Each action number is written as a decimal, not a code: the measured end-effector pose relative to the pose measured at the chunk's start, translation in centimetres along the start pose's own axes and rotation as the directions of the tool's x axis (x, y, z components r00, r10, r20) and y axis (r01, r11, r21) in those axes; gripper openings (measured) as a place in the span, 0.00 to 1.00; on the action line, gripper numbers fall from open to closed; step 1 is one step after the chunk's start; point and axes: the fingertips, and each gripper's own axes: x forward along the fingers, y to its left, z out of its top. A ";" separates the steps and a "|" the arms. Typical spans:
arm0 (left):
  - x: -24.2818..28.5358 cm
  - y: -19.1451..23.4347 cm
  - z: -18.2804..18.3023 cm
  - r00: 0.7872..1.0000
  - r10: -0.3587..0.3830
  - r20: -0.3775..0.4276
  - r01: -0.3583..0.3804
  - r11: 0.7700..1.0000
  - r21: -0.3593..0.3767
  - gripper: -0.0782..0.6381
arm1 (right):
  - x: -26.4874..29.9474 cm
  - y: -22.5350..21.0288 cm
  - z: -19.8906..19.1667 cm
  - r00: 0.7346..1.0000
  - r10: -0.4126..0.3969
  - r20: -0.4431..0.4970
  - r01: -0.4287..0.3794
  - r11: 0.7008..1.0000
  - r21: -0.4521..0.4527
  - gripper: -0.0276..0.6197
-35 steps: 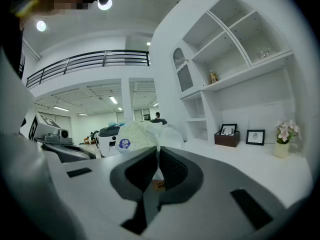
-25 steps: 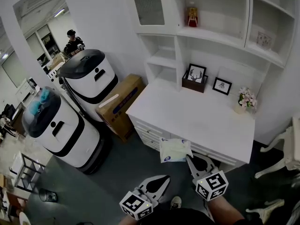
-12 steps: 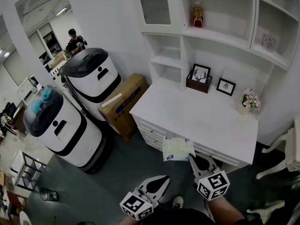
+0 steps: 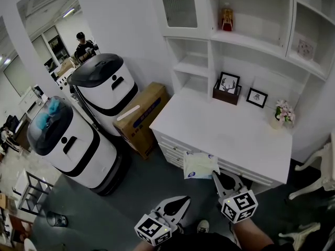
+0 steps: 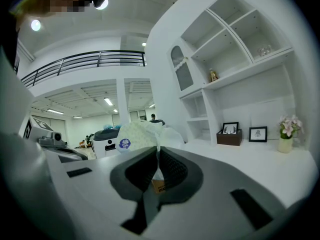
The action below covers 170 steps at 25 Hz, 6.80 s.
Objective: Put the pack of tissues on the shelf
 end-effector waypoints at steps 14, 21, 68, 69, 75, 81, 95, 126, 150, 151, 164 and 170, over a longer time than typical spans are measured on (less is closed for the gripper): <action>-1.6 4.7 0.9 1.000 -0.008 -0.012 0.008 1.000 -0.015 0.12 | 4.4 1.4 0.0 1.000 -0.025 -0.005 0.026 0.999 0.027 0.06; -1.7 6.9 1.2 0.999 -0.028 -0.016 0.027 0.999 -0.029 0.12 | 6.4 1.7 0.2 0.999 -0.048 -0.006 0.048 0.998 0.031 0.06; -6.4 20.1 3.6 0.996 -0.093 0.010 0.094 0.994 -0.058 0.12 | 18.2 7.0 1.2 0.991 -0.131 -0.018 0.132 0.991 0.015 0.06; -6.3 20.2 3.6 0.996 -0.091 0.009 0.092 0.994 -0.057 0.12 | 18.4 6.8 1.2 0.992 -0.128 -0.020 0.129 0.992 0.014 0.06; -4.5 21.6 5.0 0.997 -0.070 0.031 0.072 0.996 -0.058 0.12 | 20.1 5.3 2.1 0.994 -0.108 -0.025 0.109 0.994 0.005 0.06; -2.3 22.6 5.5 0.998 -0.053 0.037 0.055 0.996 -0.065 0.12 | 21.6 3.3 2.6 0.995 -0.095 -0.026 0.095 0.995 0.005 0.06; 3.9 24.2 6.5 0.999 -0.032 0.034 0.035 0.996 -0.083 0.12 | 24.1 -2.4 3.2 0.996 -0.077 -0.042 0.078 0.997 0.020 0.06; 13.9 27.0 10.1 0.998 0.042 0.041 -0.040 0.998 -0.042 0.12 | 28.7 -12.9 7.1 0.999 -0.037 0.008 0.037 0.999 0.029 0.06; 17.8 26.2 12.1 1.000 0.005 0.029 -0.005 1.000 0.008 0.12 | 28.3 -16.6 9.4 0.995 -0.058 0.079 0.054 0.997 0.049 0.06; 18.0 26.4 12.2 1.000 0.000 0.029 0.000 1.000 0.012 0.12 | 28.4 -16.7 9.5 0.995 -0.063 0.083 0.059 0.997 0.050 0.06; 21.2 29.7 13.9 0.994 -0.111 0.018 0.110 0.993 0.035 0.12 | 31.6 -19.0 11.5 0.982 -0.151 0.116 0.147 0.988 0.037 0.06; 21.9 32.2 14.7 0.990 -0.143 -0.005 0.144 0.989 0.047 0.12 | 33.8 -19.8 12.2 0.974 -0.190 0.125 0.185 0.981 0.050 0.06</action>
